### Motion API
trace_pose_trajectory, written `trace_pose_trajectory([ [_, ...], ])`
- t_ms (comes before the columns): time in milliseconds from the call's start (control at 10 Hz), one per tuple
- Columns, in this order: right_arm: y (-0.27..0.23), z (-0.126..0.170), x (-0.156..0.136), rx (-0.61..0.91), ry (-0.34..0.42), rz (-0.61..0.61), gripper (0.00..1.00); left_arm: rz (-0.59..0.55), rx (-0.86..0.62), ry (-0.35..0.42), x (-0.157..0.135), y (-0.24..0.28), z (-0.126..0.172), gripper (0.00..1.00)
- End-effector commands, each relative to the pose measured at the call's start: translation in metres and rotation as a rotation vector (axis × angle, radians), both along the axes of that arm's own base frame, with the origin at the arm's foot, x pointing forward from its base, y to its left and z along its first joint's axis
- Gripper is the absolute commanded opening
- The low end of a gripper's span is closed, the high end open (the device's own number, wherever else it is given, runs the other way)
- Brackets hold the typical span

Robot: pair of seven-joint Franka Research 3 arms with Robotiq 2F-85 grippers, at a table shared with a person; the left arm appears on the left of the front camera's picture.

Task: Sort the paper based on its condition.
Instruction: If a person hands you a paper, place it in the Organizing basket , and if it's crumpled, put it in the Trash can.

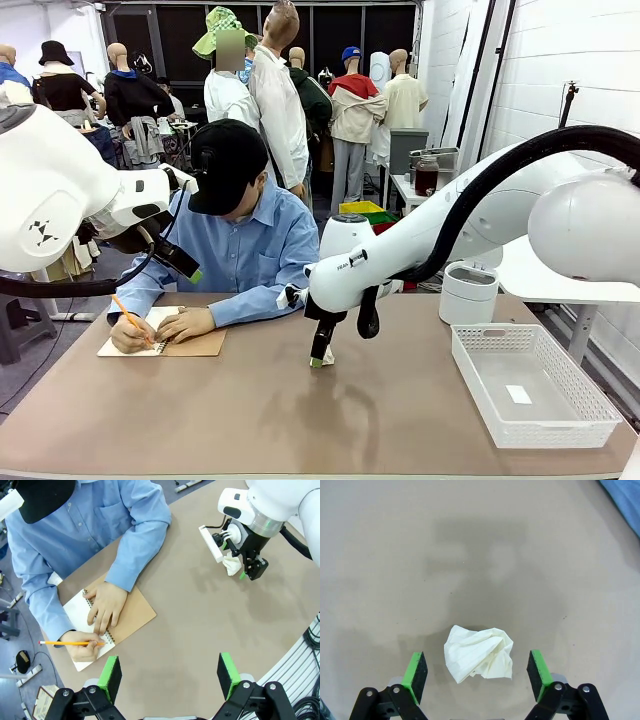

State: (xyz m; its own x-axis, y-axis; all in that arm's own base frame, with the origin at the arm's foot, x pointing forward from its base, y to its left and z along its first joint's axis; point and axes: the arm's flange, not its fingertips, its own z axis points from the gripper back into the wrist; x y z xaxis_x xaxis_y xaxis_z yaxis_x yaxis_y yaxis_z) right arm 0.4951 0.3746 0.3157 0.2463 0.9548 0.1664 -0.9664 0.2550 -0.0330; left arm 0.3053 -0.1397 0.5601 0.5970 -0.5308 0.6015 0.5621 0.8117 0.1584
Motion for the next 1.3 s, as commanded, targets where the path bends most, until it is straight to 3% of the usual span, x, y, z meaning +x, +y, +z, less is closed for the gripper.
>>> trace_pose_trajectory([
  [0,0.0068,-0.0011,0.005,-0.046,-0.002,-0.008,1.0,0.001,-0.002,-0.001,0.0004,0.0006,0.0,1.0],
  [400,0.0079,-0.0036,0.0066,-0.062,-0.001,-0.007,1.0,0.001,-0.002,-0.001,0.0004,0.0006,0.0,1.0],
  [600,0.0085,-0.0045,0.0088,-0.058,0.011,-0.018,0.64,0.001,-0.002,-0.001,0.0004,0.0006,0.0,1.0],
  [800,0.0092,-0.0038,0.0097,-0.053,0.03,-0.014,0.64,0.001,-0.002,-0.001,0.0004,0.0006,0.0,1.0],
  [1000,0.0092,-0.0025,0.0104,-0.043,0.025,-0.025,0.27,0.001,-0.002,-0.001,0.0004,0.0006,0.0,1.0],
  [1200,0.009,-0.0003,0.011,-0.052,0.014,-0.032,0.27,0.001,-0.002,-0.001,0.0004,0.0006,0.0,1.0],
])
